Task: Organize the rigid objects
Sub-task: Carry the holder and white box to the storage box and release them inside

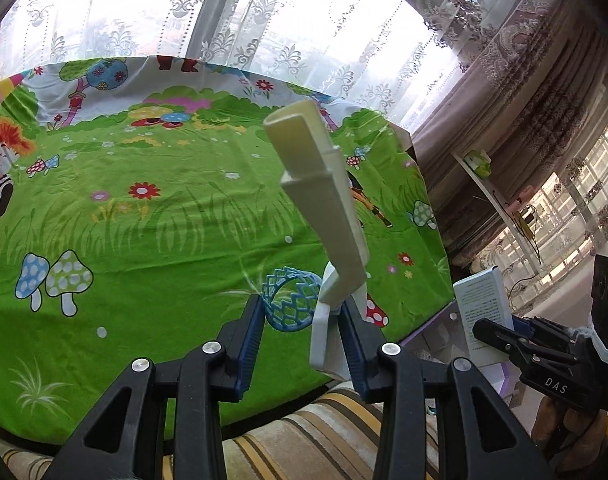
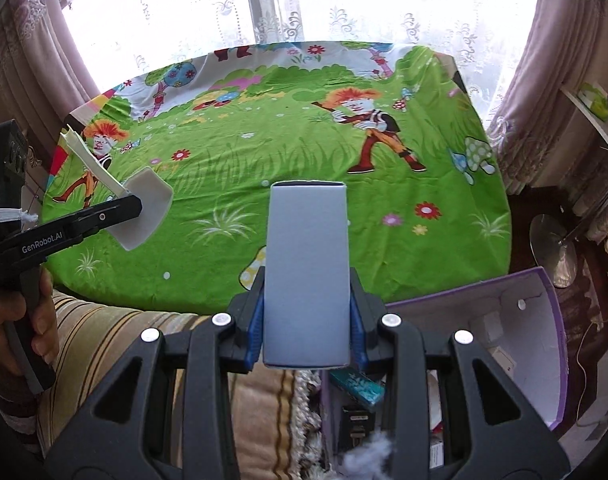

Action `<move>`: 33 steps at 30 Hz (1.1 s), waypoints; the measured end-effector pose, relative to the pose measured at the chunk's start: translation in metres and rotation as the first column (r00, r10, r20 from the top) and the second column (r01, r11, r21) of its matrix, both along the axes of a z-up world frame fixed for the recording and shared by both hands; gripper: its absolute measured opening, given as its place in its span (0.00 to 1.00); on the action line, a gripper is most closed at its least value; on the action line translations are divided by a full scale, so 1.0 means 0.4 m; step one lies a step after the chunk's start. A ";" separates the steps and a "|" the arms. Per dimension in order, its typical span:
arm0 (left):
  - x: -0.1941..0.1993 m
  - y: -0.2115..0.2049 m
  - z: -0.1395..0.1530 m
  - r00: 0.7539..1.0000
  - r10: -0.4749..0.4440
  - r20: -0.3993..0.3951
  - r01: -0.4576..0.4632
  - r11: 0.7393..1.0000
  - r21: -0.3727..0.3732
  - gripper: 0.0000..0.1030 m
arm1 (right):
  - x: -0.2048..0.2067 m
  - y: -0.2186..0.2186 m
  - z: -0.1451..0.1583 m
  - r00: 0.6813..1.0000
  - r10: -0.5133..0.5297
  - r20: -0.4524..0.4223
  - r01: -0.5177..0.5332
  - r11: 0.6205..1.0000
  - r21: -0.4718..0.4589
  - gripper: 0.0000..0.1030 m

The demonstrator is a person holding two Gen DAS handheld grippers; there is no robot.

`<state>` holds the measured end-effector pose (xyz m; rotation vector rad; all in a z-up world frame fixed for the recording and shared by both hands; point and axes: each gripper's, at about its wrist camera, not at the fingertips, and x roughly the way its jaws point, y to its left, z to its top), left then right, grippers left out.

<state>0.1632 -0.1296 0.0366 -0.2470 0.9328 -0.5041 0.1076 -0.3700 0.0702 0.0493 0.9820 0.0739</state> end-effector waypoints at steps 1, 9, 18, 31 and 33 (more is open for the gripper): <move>-0.011 -0.020 0.004 1.000 -0.017 0.001 0.017 1.000 0.002 0.38 | -0.014 -0.022 0.005 1.000 -0.018 0.003 0.018 1.000 0.000 0.38; -0.099 -0.185 0.012 0.986 -0.163 -0.031 0.163 0.987 0.003 0.38 | -0.119 -0.150 0.007 0.991 -0.135 0.016 0.135 0.990 -0.039 0.38; -0.161 -0.324 0.001 0.964 -0.252 -0.089 0.254 0.967 0.012 0.38 | -0.210 -0.246 -0.031 0.971 -0.240 -0.011 0.239 0.969 -0.057 0.38; -0.204 -0.451 -0.042 0.946 -0.277 -0.168 0.287 0.957 0.041 0.39 | -0.267 -0.314 -0.047 0.945 -0.325 0.014 0.326 0.943 -0.063 0.38; -0.205 -0.459 -0.051 0.946 -0.270 -0.179 0.284 0.957 0.056 0.46 | -0.274 -0.322 -0.050 0.942 -0.336 0.014 0.336 0.940 -0.055 0.39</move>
